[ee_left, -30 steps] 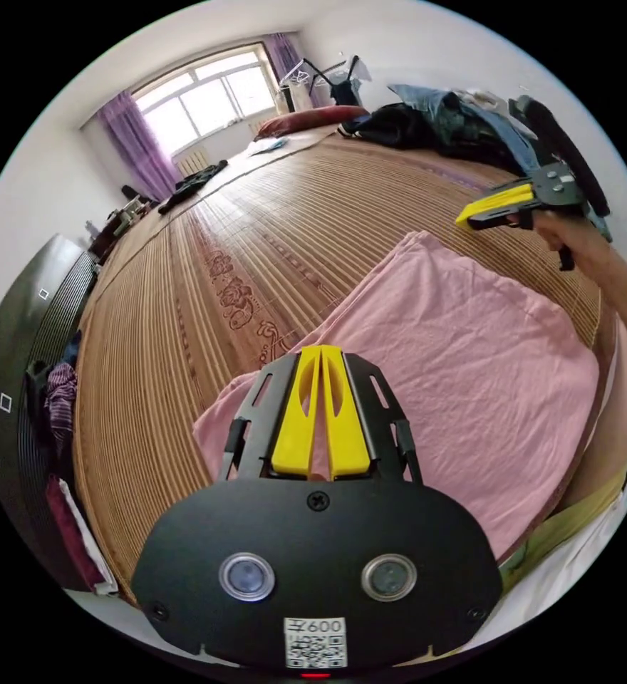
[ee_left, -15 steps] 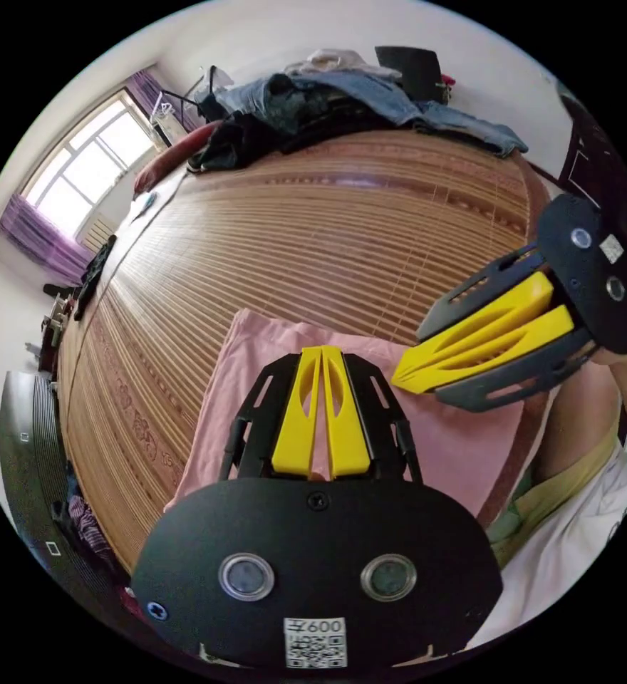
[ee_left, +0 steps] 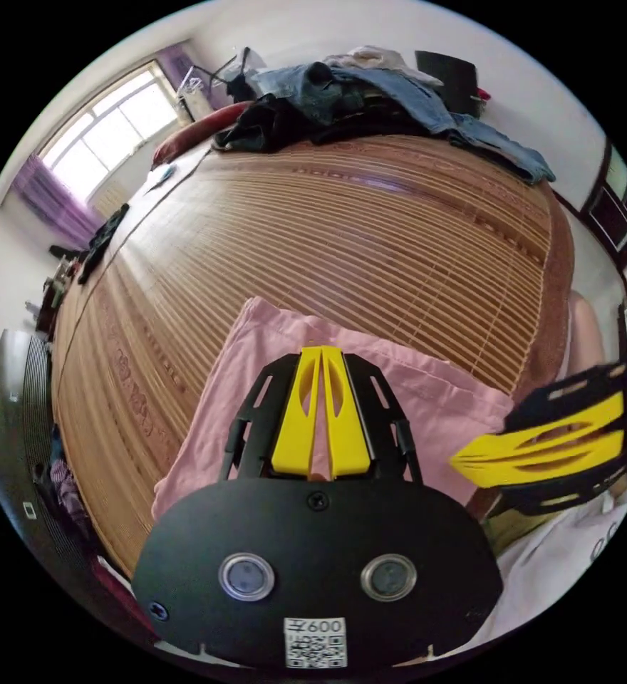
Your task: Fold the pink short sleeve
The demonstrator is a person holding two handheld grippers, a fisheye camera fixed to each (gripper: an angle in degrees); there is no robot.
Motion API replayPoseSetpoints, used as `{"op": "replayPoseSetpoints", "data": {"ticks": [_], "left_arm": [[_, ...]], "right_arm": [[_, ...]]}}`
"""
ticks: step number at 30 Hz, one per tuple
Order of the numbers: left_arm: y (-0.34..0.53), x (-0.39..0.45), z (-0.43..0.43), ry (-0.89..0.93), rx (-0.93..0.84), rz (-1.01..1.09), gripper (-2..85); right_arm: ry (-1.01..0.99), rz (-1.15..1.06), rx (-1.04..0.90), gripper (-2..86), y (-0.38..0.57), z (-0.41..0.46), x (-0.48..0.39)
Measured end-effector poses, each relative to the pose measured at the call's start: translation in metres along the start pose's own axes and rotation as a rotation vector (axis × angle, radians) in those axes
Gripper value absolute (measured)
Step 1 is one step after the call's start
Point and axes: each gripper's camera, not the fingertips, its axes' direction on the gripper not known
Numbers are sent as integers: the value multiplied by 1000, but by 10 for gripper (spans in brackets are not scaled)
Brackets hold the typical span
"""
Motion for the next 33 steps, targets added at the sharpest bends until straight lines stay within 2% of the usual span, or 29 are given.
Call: {"op": "replayPoseSetpoints", "data": {"ticks": [2, 4, 6, 11, 13, 16, 19, 24, 27, 30, 33], "left_arm": [[45, -6, -42, -66, 159, 21, 8], [88, 0, -62, -146, 229, 77, 9], [126, 5, -70, -185, 255, 74, 11], [172, 18, -20, 25, 147, 14, 11], [180, 20, 1, 75, 102, -10, 11], [206, 10, 8, 92, 115, -80, 10], [251, -9, 7, 97, 90, -131, 9], [343, -50, 1, 107, 81, -339, 9], [378, -52, -4, 44, 52, -395, 8], [382, -30, -13, -51, 139, -395, 7], [356, 18, -10, -31, 312, -322, 4]], "right_arm": [[73, -203, -11, -9, 23, 4, -30], [173, -330, -102, -9, 36, 12, -47], [225, -415, -91, -9, 51, 10, -57], [126, -231, 43, -9, 55, 1, -44], [98, -178, 19, -9, 56, 9, -34], [191, -160, -141, -9, 71, 33, -13], [188, -135, -86, -9, 99, 22, 12], [145, 2, -30, -9, 127, 2, 61], [255, 112, -74, -9, 135, -3, 78], [276, 79, 36, -9, 135, -13, 56], [131, 64, 168, -9, 130, -7, 23]]}}
